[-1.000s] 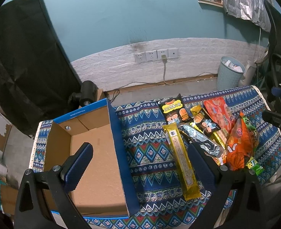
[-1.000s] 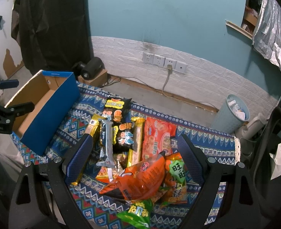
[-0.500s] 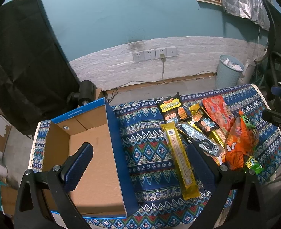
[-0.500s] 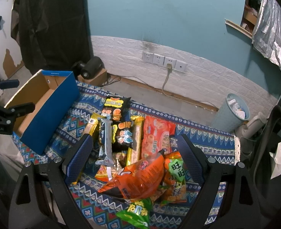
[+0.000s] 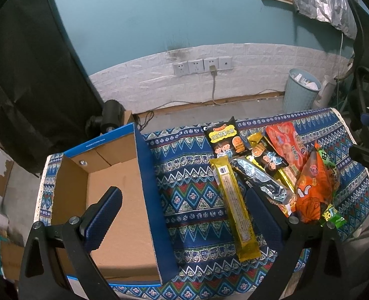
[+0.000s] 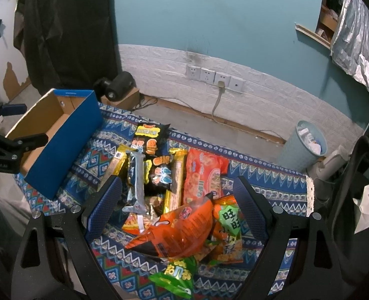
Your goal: Organize snacks
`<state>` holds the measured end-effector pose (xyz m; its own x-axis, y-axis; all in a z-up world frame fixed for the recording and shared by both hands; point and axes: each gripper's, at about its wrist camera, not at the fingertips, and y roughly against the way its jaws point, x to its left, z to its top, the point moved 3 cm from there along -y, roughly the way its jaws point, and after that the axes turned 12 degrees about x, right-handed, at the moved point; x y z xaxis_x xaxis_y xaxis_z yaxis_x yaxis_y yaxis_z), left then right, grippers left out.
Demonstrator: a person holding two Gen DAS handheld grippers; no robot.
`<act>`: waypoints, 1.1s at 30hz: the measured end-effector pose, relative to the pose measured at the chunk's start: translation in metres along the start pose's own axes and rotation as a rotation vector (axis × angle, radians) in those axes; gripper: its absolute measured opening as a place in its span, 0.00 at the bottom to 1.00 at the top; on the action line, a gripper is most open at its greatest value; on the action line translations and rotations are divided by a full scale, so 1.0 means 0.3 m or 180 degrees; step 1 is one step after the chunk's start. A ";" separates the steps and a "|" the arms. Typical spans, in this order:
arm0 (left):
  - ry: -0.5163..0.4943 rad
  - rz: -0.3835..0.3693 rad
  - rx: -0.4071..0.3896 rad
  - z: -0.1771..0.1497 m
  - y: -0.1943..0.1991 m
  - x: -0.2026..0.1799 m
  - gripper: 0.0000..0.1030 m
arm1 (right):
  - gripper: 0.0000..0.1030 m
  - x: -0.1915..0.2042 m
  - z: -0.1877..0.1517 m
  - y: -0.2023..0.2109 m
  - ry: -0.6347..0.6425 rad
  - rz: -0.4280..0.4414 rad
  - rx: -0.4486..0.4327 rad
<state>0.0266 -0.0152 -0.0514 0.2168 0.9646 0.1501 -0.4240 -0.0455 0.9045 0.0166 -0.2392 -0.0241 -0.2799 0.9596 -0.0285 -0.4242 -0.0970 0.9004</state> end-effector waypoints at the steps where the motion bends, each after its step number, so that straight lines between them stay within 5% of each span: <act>1: 0.0003 -0.0003 0.0009 0.000 -0.003 -0.002 0.98 | 0.86 -0.001 -0.001 0.001 0.0001 -0.0004 -0.0001; 20: 0.0015 -0.0067 0.0252 0.025 -0.093 -0.052 0.98 | 0.86 -0.066 -0.032 0.006 -0.0098 -0.0005 0.0036; 24: 0.0005 0.0035 0.0342 0.039 -0.152 -0.078 0.98 | 0.86 -0.104 -0.050 -0.027 -0.0157 -0.0046 0.0154; 33: 0.0009 -0.0184 0.0681 0.059 -0.295 -0.151 0.98 | 0.86 -0.279 -0.081 -0.165 -0.0400 -0.0228 0.0518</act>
<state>0.0699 -0.0595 -0.1312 0.2328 0.9679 0.0946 -0.2145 -0.0438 0.9757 0.0401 -0.3212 -0.0767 -0.1401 0.9889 -0.0498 -0.2917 0.0068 0.9565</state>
